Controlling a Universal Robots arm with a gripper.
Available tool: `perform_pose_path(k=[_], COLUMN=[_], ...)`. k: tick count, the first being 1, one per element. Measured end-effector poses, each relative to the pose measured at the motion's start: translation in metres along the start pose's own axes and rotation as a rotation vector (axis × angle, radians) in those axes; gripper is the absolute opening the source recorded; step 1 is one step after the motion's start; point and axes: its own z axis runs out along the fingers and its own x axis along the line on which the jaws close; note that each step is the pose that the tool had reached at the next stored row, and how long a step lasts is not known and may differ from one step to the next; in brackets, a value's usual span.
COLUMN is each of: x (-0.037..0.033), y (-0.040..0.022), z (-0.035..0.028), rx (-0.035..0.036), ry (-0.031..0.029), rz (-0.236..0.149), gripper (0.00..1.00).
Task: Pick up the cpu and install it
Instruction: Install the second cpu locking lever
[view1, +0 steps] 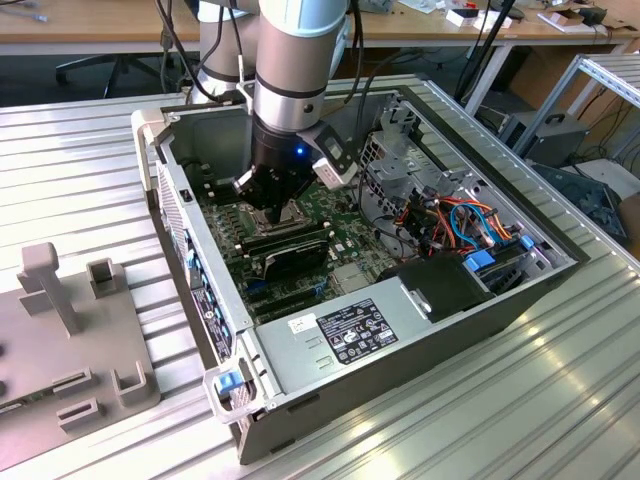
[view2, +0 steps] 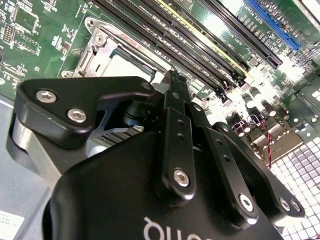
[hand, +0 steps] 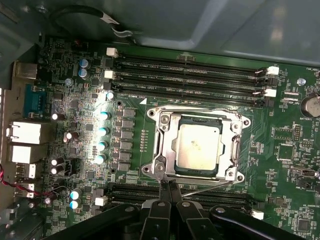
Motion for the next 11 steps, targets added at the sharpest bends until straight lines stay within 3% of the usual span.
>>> perform_pose_path(k=[11], x=[0.0007], y=[0.0001], z=[0.0005], rx=[-0.0002], ry=[-0.0001], rz=[0.0], gripper=[0.11])
